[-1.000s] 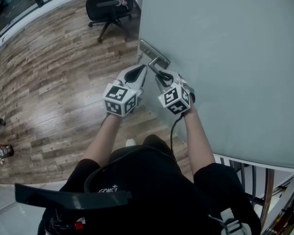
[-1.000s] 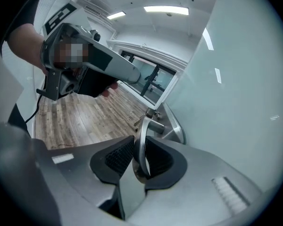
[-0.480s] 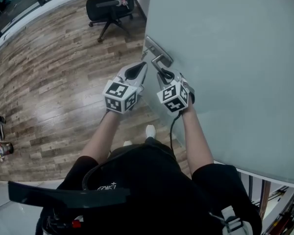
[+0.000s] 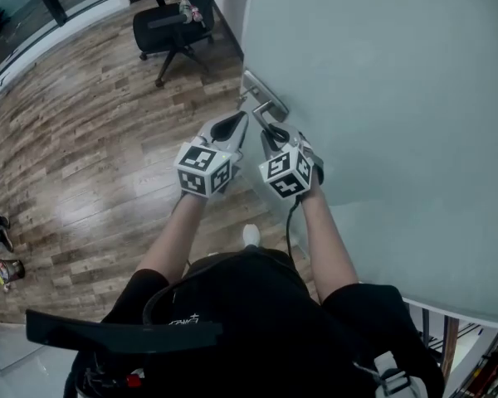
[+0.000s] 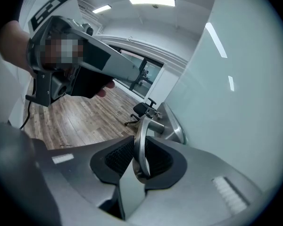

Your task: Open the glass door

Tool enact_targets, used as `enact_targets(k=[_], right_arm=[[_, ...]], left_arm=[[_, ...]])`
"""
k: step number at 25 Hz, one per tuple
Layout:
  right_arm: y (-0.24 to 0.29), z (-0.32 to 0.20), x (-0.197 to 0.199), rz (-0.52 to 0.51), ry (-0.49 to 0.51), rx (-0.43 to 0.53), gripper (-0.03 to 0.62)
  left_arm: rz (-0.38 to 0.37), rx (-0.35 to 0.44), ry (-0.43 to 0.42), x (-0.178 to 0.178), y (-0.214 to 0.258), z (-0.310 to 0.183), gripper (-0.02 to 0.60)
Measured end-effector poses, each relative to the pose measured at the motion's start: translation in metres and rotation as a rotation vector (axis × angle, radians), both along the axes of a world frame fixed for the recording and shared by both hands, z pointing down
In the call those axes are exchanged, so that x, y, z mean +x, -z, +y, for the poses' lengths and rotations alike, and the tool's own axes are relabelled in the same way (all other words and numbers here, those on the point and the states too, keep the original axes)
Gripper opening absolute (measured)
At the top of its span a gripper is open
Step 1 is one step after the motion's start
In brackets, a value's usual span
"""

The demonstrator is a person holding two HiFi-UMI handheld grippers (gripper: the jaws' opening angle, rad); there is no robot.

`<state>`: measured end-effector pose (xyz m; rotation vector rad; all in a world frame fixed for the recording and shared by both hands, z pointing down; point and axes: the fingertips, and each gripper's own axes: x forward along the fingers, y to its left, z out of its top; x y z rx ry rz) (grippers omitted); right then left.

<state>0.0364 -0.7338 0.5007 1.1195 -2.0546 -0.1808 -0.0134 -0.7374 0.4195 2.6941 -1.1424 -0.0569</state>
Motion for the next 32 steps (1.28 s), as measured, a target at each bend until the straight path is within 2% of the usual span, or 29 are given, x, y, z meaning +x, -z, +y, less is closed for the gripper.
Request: enact_targets(k=[10,32], right_arm=[[0.002,-0.017,0.025,0.000,-0.052,0.003,0.077],[0.006,-0.041,0.054,0.000,-0.121,0.003,0.077]], left_arm=[[-0.007,-0.004,-0.039,0.025,-0.003,-0.010,0.000],[-0.018,-0.022,-0.076,0.061,-0.010,-0.025,0.000]])
